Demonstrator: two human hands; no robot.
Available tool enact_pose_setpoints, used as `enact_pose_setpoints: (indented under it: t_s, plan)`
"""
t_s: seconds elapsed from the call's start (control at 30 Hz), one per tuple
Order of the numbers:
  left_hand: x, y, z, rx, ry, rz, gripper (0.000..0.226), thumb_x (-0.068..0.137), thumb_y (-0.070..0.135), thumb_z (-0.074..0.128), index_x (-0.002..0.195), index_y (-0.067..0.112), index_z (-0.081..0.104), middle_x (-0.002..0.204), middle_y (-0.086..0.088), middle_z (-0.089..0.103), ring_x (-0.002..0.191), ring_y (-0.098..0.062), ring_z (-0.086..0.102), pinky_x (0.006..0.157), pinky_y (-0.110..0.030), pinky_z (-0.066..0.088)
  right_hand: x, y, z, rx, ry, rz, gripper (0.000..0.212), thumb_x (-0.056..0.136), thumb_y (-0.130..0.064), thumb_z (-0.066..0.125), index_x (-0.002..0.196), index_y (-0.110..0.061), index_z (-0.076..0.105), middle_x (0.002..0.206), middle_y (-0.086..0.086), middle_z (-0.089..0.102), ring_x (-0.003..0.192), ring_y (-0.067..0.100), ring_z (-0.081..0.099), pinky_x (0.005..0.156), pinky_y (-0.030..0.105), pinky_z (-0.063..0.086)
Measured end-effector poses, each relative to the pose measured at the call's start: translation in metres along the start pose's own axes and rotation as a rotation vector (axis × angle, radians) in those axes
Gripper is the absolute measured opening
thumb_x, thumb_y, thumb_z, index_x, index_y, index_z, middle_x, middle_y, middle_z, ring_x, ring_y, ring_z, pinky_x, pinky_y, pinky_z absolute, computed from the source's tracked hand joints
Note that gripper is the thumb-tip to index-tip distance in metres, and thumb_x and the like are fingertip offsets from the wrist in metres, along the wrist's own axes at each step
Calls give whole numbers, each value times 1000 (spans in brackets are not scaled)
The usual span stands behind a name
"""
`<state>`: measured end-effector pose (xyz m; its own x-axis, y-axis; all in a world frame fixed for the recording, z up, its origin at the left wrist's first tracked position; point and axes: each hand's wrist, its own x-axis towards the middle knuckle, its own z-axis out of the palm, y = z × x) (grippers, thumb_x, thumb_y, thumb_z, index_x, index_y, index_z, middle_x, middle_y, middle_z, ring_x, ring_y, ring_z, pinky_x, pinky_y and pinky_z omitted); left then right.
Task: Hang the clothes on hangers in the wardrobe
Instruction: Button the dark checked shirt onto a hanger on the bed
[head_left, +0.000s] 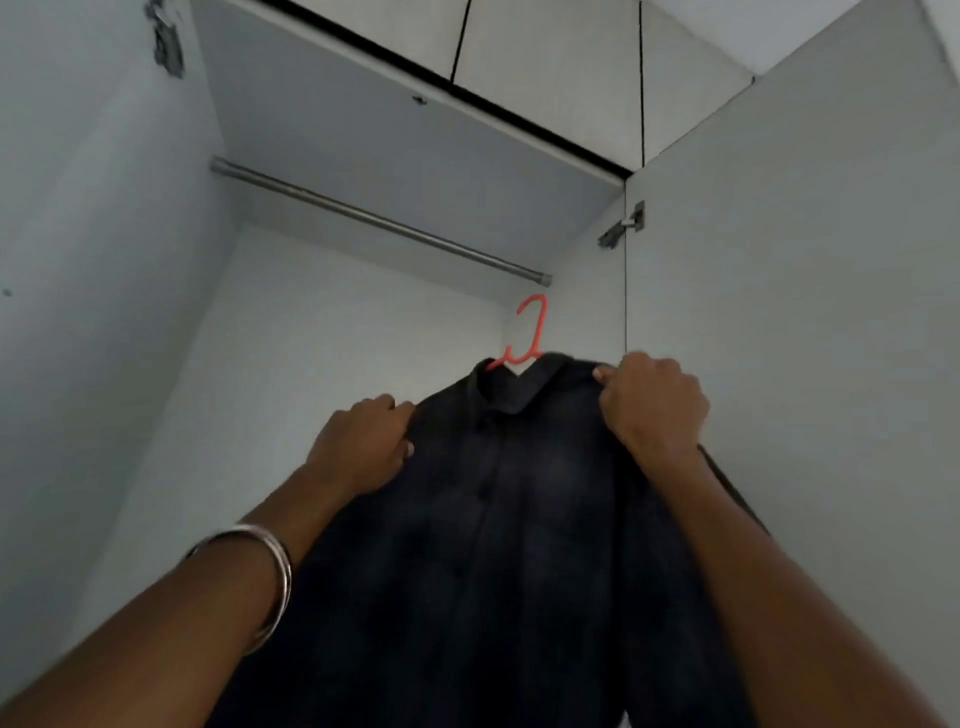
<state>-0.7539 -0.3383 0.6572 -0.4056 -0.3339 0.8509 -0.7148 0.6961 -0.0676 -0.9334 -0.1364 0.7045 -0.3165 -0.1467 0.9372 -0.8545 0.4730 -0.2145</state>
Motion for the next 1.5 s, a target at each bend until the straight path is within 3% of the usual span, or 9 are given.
enact_pose_setpoints:
  t_s: [0.27,0.47,0.7,0.93,1.23,1.37,1.5]
  plan:
    - [136,-16,115,260,94,4,37,93,33,47,127,17,49,121,-5,55,109,-26,53,87,-39,44,131,3,148,1,205,-72,21,100,-20,47,104,-3,60,110,17,61,101,38,58,70,33,33]
    - [231,-12,159,188,253,-3,39,93,32,48,130,17,47,124,-6,55,110,-27,53,88,-39,45,233,4,219,8,357,-61,22,98,-16,50,112,-2,60,118,21,58,109,42,55,82,39,43]
    - [304,-38,195,225,264,-3,42,94,33,49,134,20,45,130,-4,51,113,-25,53,87,-37,43,331,-9,294,-21,374,-73,15,97,-7,51,104,0,62,110,21,61,103,40,58,70,35,35]
    - [321,-60,213,240,235,-15,40,95,34,49,133,21,46,128,-3,49,113,-25,51,87,-37,42,360,-24,326,-41,395,-141,14,94,4,48,99,4,61,106,22,60,100,40,57,68,35,34]
    - [317,-55,223,240,195,12,40,96,37,48,133,24,46,130,-2,47,115,-23,49,90,-38,39,377,-28,327,-108,290,-226,17,96,-5,52,109,3,59,113,22,58,101,37,59,67,35,38]
    - [315,-50,206,198,192,18,43,95,35,50,135,23,44,131,-3,47,116,-25,50,90,-40,40,375,-19,314,53,267,-185,22,96,-12,57,112,4,57,117,25,55,104,40,57,75,38,46]
    - [300,-39,207,139,160,35,51,93,32,52,141,25,34,128,-4,50,113,-26,51,89,-40,43,358,-10,312,324,161,-96,37,92,-21,65,118,2,52,127,24,49,110,38,54,80,34,44]
